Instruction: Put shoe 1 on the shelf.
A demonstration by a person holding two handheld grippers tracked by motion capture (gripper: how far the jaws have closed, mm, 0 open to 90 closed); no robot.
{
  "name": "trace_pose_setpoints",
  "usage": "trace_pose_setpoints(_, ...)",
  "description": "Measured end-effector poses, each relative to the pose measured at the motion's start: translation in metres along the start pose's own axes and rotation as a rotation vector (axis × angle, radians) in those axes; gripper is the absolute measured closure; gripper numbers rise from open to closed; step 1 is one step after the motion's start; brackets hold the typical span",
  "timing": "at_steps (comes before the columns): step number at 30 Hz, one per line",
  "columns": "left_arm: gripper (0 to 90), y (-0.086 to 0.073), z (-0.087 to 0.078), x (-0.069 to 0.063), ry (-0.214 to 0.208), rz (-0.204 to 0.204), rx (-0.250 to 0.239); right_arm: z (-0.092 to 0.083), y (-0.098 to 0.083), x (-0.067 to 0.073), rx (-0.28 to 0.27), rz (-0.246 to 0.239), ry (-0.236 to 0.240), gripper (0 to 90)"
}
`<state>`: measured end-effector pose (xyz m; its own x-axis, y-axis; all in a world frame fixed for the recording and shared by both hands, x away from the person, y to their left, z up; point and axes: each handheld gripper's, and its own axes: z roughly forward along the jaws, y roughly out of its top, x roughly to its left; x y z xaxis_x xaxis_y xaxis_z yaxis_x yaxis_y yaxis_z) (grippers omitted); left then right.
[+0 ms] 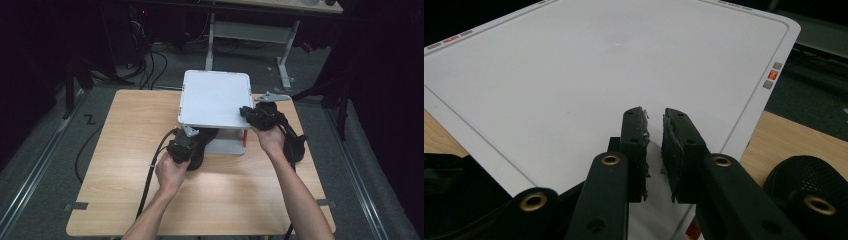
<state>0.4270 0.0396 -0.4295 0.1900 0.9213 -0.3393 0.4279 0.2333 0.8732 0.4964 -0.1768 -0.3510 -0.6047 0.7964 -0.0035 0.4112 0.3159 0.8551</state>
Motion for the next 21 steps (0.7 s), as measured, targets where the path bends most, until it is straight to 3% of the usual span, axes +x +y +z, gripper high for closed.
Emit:
trace_pose_setpoints(5, 83.6, 0.000, 0.014, -0.002, 0.051, -0.027, -0.039, 0.000, 0.000, 0.000, -0.002, -0.002, -0.002, 79.8)
trace_pose_setpoints(13, 84.0, 0.005, 0.031, 0.003, 0.127, -0.101, -0.108, 0.000, 0.000, 0.001, -0.002, -0.004, -0.004, 79.8)
trace_pose_setpoints(21, 82.8, 0.007, 0.044, 0.002, 0.141, -0.134, -0.128, 0.000, 0.000, 0.001, 0.000, -0.008, -0.005, 79.8)
